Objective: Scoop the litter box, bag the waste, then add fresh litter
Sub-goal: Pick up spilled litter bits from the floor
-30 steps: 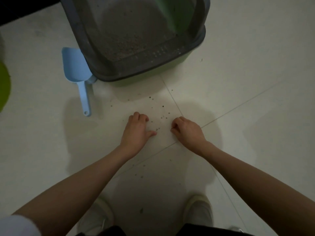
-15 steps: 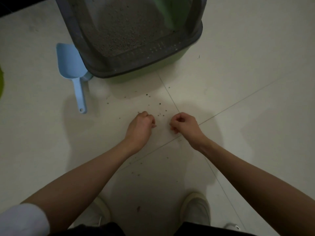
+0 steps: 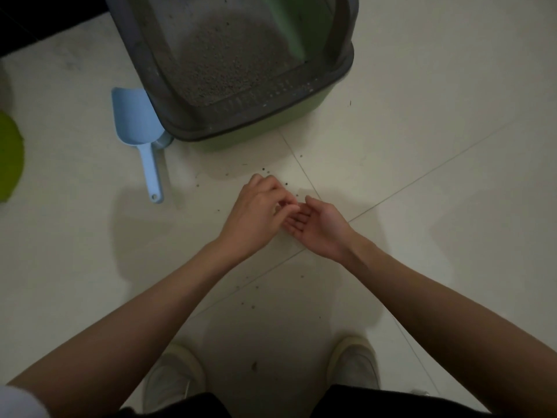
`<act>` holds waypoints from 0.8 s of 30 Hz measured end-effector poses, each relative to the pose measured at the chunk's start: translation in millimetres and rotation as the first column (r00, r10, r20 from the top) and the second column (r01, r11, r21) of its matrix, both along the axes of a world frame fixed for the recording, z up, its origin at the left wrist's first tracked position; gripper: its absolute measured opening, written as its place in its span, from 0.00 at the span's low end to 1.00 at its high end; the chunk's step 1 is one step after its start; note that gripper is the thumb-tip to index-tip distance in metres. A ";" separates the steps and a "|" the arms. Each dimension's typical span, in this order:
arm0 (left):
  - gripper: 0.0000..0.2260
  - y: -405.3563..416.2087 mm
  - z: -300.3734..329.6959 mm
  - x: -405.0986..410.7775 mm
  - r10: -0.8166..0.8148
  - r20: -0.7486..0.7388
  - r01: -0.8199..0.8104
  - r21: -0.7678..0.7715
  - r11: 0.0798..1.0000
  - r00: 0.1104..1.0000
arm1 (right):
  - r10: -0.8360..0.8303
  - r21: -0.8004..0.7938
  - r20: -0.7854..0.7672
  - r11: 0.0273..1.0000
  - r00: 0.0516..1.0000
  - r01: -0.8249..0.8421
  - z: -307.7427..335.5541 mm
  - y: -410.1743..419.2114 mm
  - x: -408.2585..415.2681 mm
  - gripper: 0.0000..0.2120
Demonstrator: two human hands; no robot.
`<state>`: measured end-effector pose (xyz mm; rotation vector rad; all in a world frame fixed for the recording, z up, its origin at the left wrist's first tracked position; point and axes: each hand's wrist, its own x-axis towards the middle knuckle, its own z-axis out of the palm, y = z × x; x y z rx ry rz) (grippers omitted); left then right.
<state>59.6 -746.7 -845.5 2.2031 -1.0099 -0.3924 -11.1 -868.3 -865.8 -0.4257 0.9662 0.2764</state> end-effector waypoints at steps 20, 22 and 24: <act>0.14 30.7 -55.4 -0.4 0.220 -0.158 -0.146 0.383 0.912 0.963 | 0.620 -0.685 -0.697 -0.430 0.359 -0.588 -15.9 11.8 -1.1 0.16; 0.14 26.4 -58.9 -3.1 0.225 -0.129 -0.160 0.384 0.909 0.966 | 0.596 -0.639 -0.747 -0.524 0.294 -0.563 -18.3 14.5 5.0 0.20; 0.11 25.8 -61.1 -3.8 0.249 -0.109 -0.193 0.371 0.908 0.962 | 0.587 -0.631 -0.756 -0.537 0.290 -0.559 -20.9 16.2 9.0 0.18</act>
